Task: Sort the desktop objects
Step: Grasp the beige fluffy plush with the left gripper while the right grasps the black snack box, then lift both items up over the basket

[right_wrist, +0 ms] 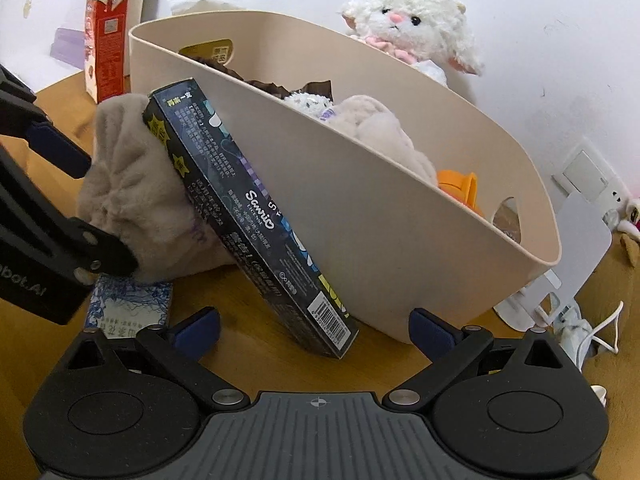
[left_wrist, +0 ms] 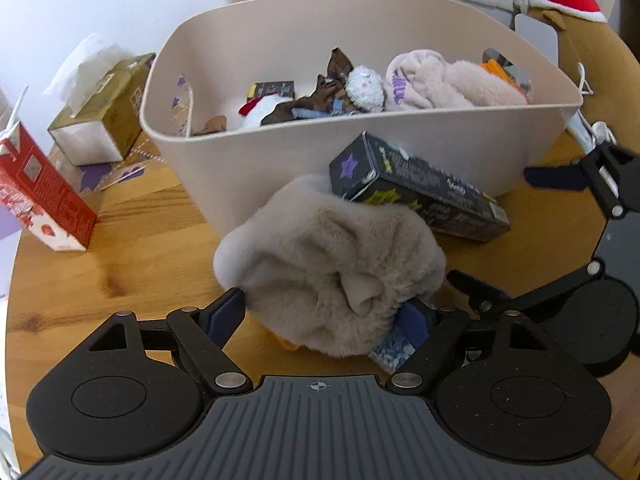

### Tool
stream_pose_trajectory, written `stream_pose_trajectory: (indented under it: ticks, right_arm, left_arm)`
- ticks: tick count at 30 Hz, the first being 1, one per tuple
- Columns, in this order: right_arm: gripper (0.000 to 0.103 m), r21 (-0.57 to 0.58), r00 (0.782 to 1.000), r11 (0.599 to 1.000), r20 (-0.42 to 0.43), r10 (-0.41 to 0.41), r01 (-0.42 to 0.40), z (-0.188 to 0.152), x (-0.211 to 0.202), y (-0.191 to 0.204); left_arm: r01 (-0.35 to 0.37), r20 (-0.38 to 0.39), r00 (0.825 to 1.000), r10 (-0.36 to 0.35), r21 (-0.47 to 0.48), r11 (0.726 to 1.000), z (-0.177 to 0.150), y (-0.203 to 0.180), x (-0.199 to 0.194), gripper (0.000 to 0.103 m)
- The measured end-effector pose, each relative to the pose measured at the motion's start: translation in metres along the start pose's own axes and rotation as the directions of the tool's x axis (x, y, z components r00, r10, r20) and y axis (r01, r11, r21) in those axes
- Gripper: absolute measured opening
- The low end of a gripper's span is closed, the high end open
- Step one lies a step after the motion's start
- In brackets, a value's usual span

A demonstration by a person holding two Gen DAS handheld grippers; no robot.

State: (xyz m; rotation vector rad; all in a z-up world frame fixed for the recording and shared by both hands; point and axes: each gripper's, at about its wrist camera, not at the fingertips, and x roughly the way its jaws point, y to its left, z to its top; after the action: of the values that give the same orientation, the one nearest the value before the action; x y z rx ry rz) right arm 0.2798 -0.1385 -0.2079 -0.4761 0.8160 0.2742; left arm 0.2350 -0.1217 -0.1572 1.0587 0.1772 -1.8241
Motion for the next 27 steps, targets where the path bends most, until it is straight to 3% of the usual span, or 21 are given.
stream_pose_trajectory:
  ticks: [3,6,9,16,20,27]
  right_arm:
    - [0.077,0.034,1.0,0.999,-0.02,0.006,-0.005,0.0,0.002,-0.004]
    - [0.072,0.085,1.0,0.996,-0.016,0.009,-0.008,0.001,0.002,-0.009]
    - [0.058,0.106,1.0,0.994,-0.006,0.021,-0.02,0.002,0.0,-0.012]
    - [0.031,0.084,0.998,0.995,-0.01,0.061,-0.06,0.002,-0.006,-0.018]
    - [0.024,0.105,0.997,0.992,-0.008,0.074,-0.072,0.0,-0.012,-0.025]
    - [0.023,0.098,0.997,0.992,0.018,0.075,-0.076,-0.007,-0.027,-0.031]
  left_arm:
    - [0.002,0.008,1.0,-0.002,0.021,1.0,0.004,-0.004,0.002,0.082]
    - [0.017,0.016,1.0,-0.017,0.026,1.0,0.006,-0.006,0.003,0.082]
    - [0.038,0.016,0.999,-0.038,0.023,0.999,0.007,-0.006,0.003,0.079]
    - [0.087,0.011,0.996,-0.087,0.029,0.996,0.005,-0.007,0.0,0.046]
    - [0.087,0.023,0.996,-0.089,0.062,0.994,0.001,-0.011,-0.005,0.031]
    - [0.097,0.034,0.994,-0.1,0.071,0.993,0.0,-0.008,-0.01,0.025]
